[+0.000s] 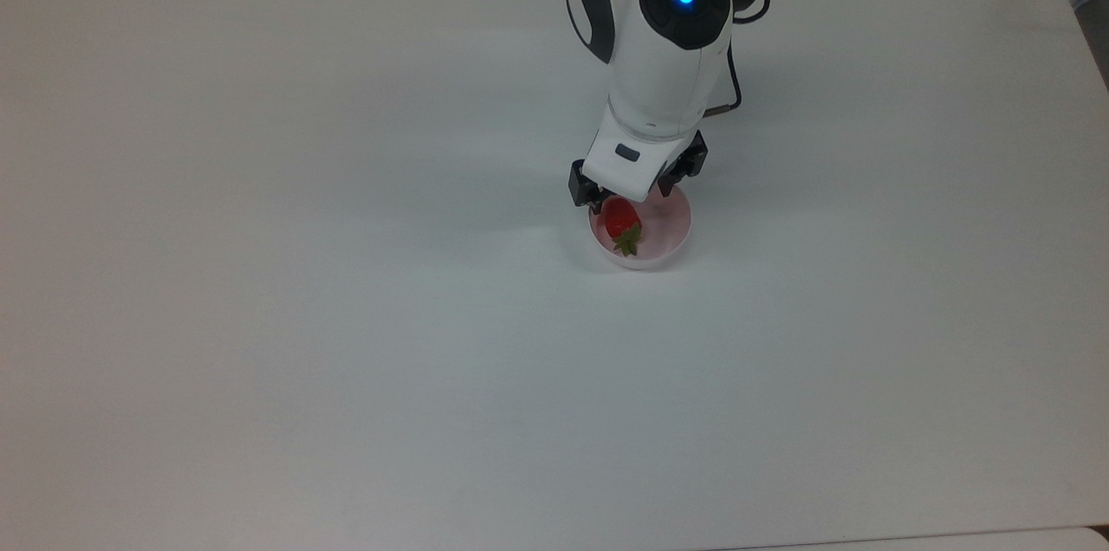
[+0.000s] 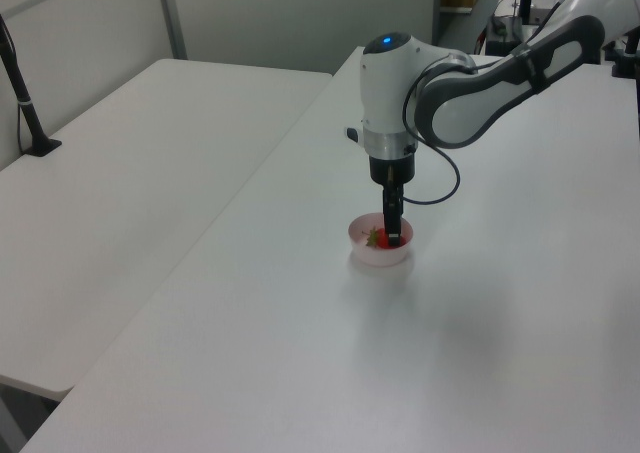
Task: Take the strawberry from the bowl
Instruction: 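Close the gripper fingers on the strawberry inside the bowl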
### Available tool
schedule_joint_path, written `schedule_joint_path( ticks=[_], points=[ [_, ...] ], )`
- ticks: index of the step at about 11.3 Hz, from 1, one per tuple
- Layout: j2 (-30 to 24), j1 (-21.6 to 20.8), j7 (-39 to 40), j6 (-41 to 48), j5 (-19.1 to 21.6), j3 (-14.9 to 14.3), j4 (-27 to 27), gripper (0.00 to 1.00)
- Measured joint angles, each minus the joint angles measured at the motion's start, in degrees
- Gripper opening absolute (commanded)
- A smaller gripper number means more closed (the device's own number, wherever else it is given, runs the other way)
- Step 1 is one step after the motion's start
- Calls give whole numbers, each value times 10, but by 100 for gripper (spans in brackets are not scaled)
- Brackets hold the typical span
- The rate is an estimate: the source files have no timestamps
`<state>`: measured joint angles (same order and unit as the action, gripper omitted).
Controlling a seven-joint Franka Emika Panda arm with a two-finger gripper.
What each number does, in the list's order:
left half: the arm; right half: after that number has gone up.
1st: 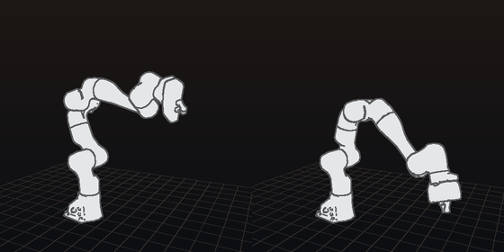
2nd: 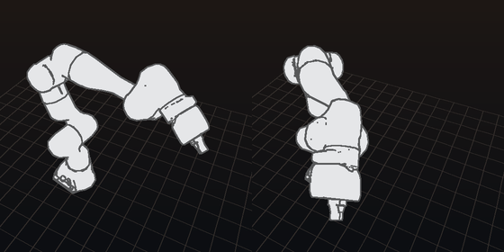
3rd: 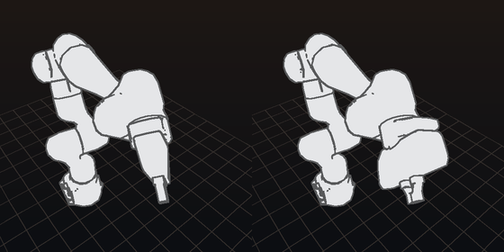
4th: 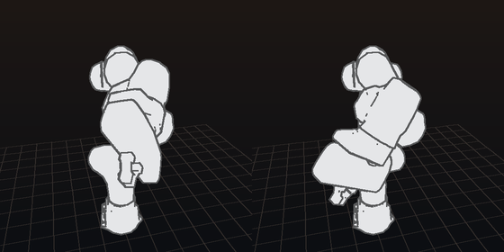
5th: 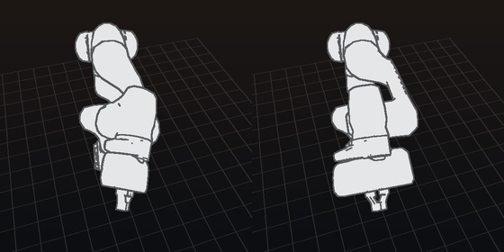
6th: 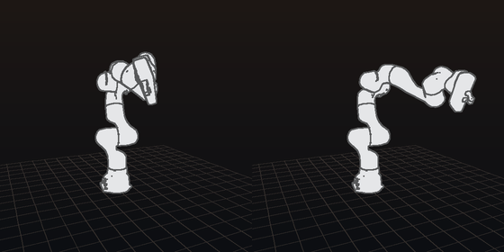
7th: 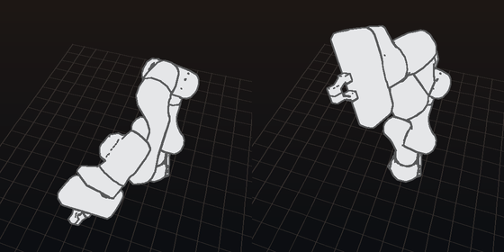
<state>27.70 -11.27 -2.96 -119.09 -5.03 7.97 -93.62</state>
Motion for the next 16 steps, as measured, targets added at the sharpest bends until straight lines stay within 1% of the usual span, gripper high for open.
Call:
schedule_joint_path(
  ticks=[2, 4, 5, 9, 13, 16],
  points=[
    [10, 0, -15, -23, -1, -1, 0, 88],
    [10, 0, -21, -25, -1, -2, 2, 88],
    [11, 0, -21, -25, -1, -3, 2, 81],
    [11, 0, -22, -25, -2, -3, 3, 81],
    [11, 0, -24, -25, -1, -3, 18, 82],
    [11, -1, -38, -25, -1, -3, 20, 82]
  ],
)
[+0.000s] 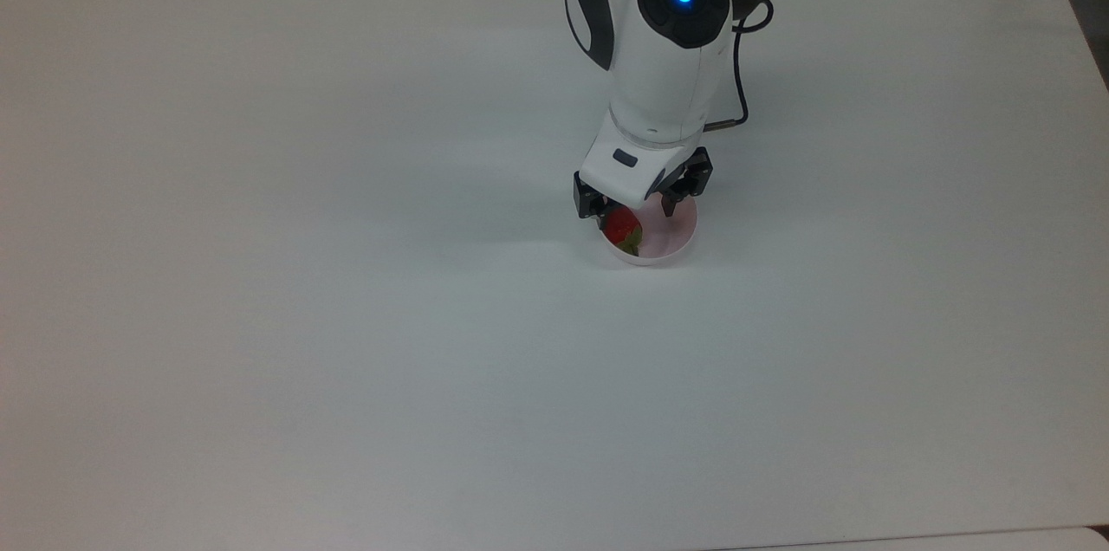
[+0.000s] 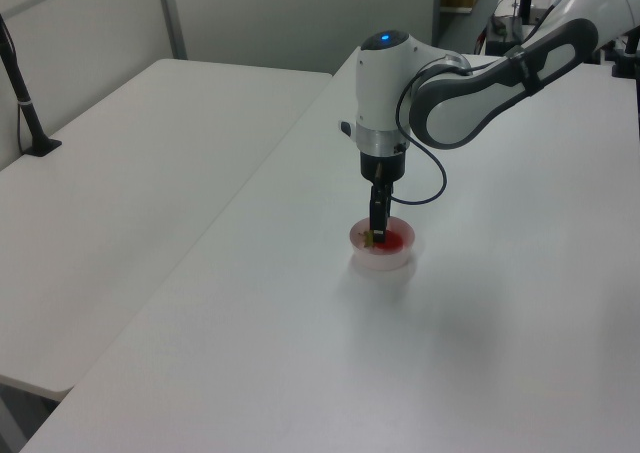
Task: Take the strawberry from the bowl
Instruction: 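Close the gripper fingers on the strawberry inside the bowl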
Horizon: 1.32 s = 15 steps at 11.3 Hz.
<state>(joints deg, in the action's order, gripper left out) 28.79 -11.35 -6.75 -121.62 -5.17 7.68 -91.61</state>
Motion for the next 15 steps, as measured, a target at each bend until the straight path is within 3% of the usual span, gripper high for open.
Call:
schedule_joint_path(
  ticks=[7, 14, 15],
  points=[
    [6, -3, -39, 0, 0, 0, -1, 82],
    [17, -9, -55, 0, 0, 0, -2, 74],
    [20, -9, -59, 0, 0, 0, -2, 66]
  ],
)
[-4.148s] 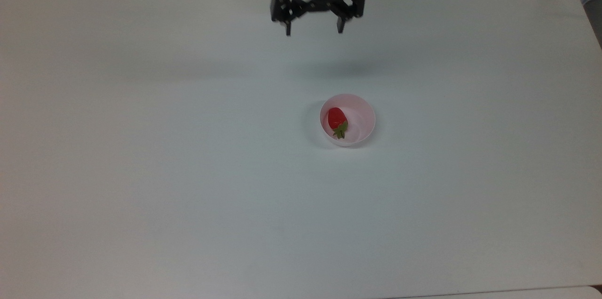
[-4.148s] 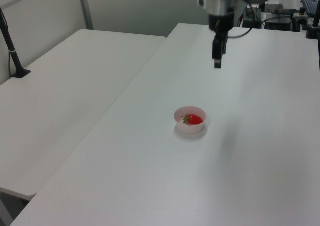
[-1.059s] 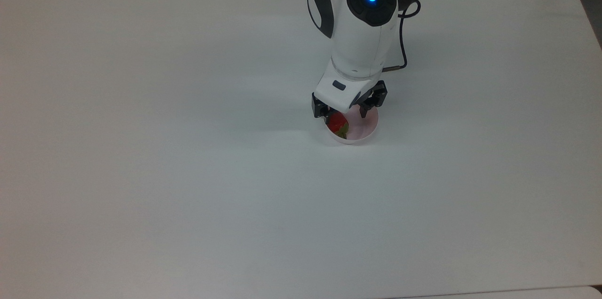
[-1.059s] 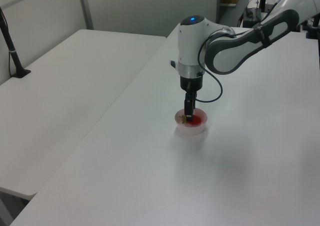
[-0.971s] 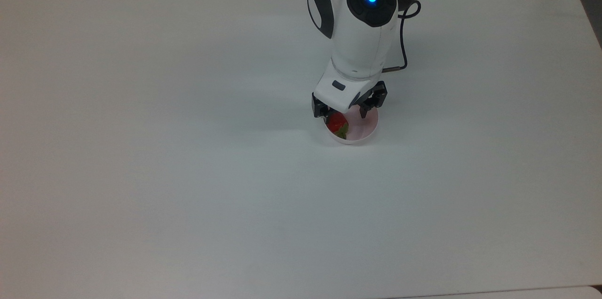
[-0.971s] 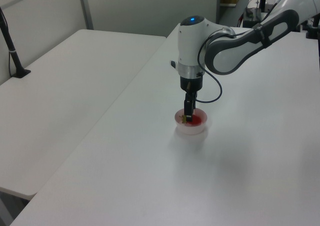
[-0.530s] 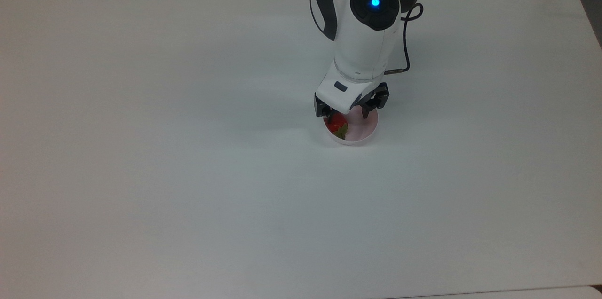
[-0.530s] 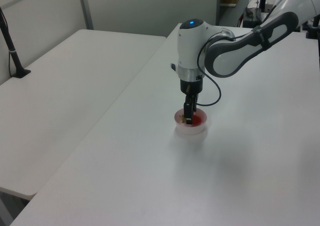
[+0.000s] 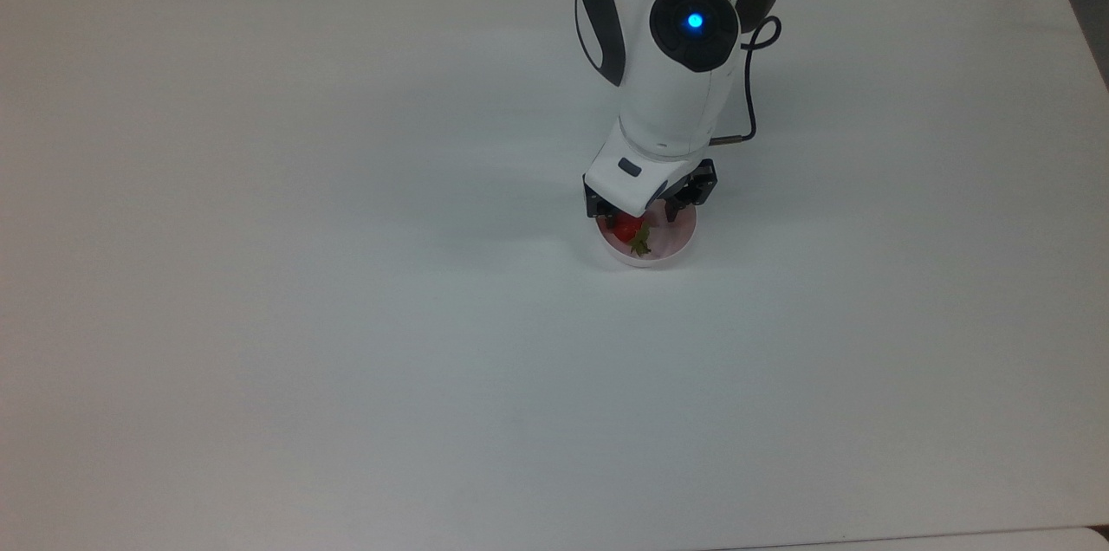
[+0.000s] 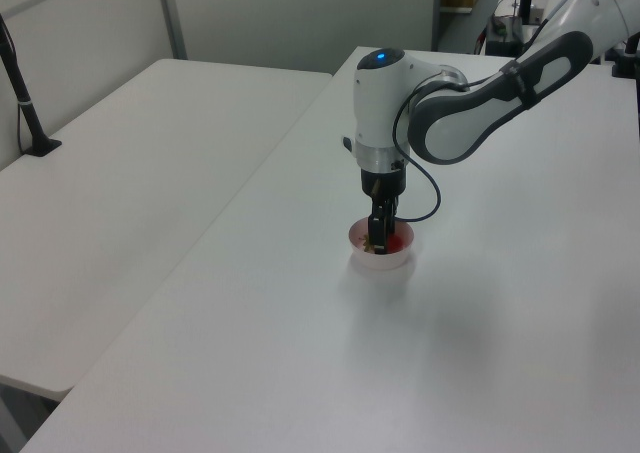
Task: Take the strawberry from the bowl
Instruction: 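Close the gripper fingers on the strawberry inside the bowl, then lift the grasped strawberry up out of the bowl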
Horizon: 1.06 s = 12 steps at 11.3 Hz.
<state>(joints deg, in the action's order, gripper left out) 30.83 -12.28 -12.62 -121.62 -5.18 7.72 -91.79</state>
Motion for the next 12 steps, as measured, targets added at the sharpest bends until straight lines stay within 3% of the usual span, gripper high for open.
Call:
schedule_joint_path(
  ticks=[3, 12],
  points=[
    [6, 0, -2, 0, -4, 0, 0, 27],
    [-28, 0, -2, 12, -5, 0, 13, 28]
  ],
)
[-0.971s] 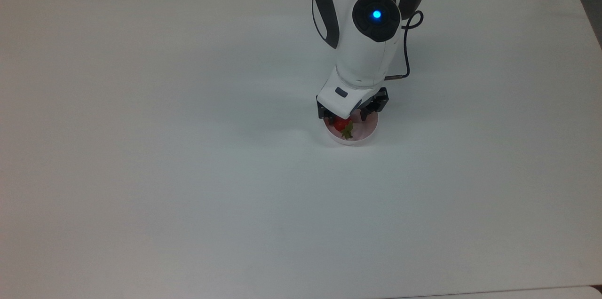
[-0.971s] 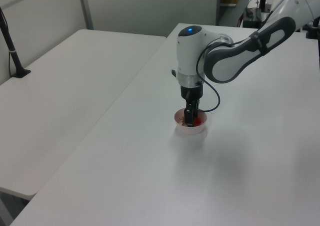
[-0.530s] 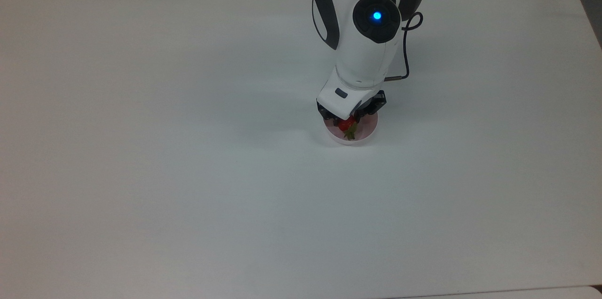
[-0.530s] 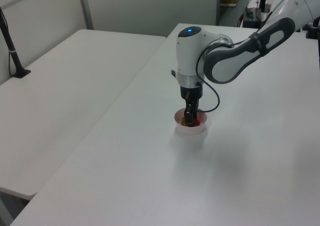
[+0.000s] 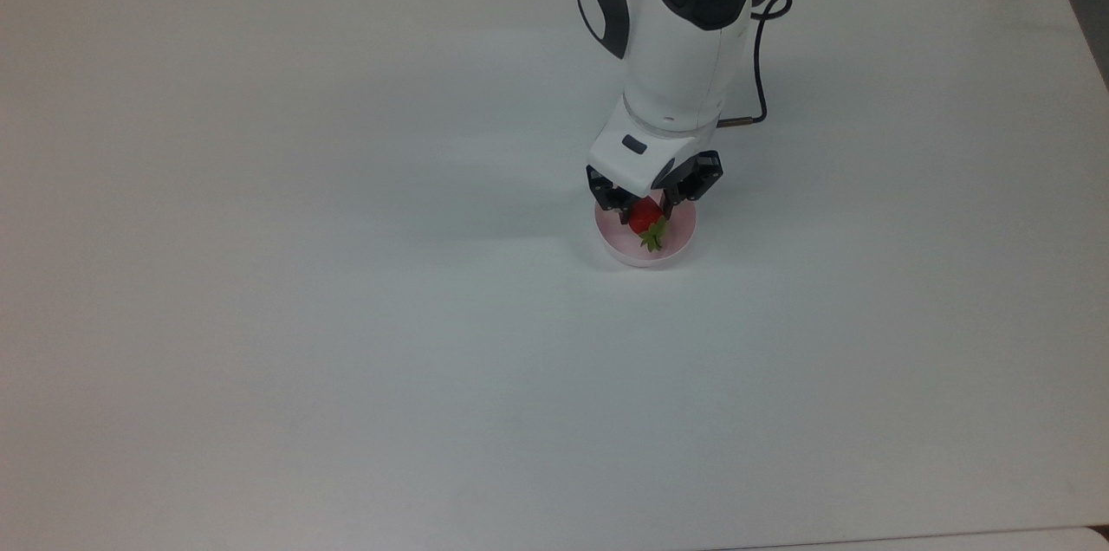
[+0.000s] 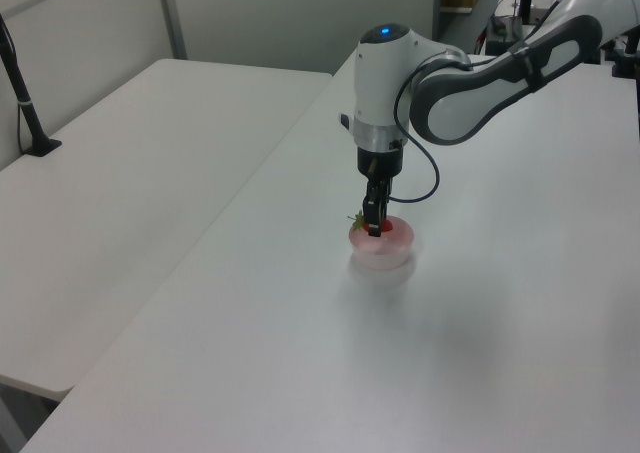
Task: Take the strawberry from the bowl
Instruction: 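Lift the grasped strawberry up out of the bowl, then carry the strawberry away from the bowl and hold it above the table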
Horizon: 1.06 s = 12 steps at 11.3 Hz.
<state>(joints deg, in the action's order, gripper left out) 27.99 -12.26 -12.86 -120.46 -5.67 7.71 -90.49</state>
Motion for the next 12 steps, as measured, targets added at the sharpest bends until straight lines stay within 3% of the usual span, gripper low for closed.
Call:
schedule_joint_path(
  ticks=[3, 9, 12],
  points=[
    [-11, 8, 15, 29, -6, -6, 0, 28],
    [-8, 119, 100, 30, -45, -11, -1, 30],
    [14, 153, 110, 27, -70, -11, -2, 32]
  ],
)
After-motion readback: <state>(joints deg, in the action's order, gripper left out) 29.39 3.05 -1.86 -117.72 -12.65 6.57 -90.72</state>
